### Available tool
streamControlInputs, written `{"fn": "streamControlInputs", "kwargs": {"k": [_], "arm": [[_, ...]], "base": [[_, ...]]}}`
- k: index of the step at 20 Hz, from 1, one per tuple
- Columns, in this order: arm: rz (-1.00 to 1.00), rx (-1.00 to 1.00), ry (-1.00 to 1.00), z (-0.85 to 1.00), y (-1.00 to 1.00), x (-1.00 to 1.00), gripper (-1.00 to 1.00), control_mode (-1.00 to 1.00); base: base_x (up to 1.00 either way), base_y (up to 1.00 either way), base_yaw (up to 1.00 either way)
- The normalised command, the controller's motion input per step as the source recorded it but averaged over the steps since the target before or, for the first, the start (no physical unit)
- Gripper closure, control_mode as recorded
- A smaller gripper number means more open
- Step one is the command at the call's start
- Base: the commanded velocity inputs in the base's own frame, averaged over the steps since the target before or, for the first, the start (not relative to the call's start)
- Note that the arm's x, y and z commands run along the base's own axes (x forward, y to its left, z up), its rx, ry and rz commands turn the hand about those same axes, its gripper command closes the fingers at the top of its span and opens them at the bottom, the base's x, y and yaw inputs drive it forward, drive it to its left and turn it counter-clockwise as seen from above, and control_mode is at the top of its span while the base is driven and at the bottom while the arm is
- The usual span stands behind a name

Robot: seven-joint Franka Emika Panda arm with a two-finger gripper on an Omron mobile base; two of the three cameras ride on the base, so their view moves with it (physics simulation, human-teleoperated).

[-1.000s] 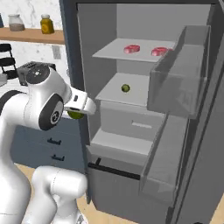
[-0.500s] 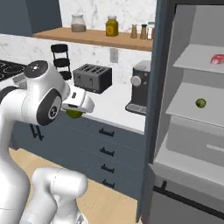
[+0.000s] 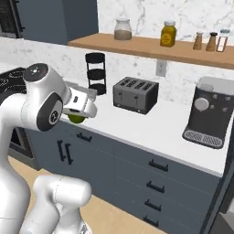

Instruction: Place one lime and one steak in each tupperware on the nearby counter, to pack two identical lunches.

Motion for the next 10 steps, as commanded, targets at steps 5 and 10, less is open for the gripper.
{"fn": "streamControlInputs", "kwargs": {"k": [5,10], "arm": [[0.00,0.00,0.00,0.00,0.00,0.00,1.00,1.00],[0.00,0.00,0.00,0.00,0.00,0.00,1.00,1.00]], "base": [[0.99,1.00,-0.10],[0.84,1.00,-0.31]]}}
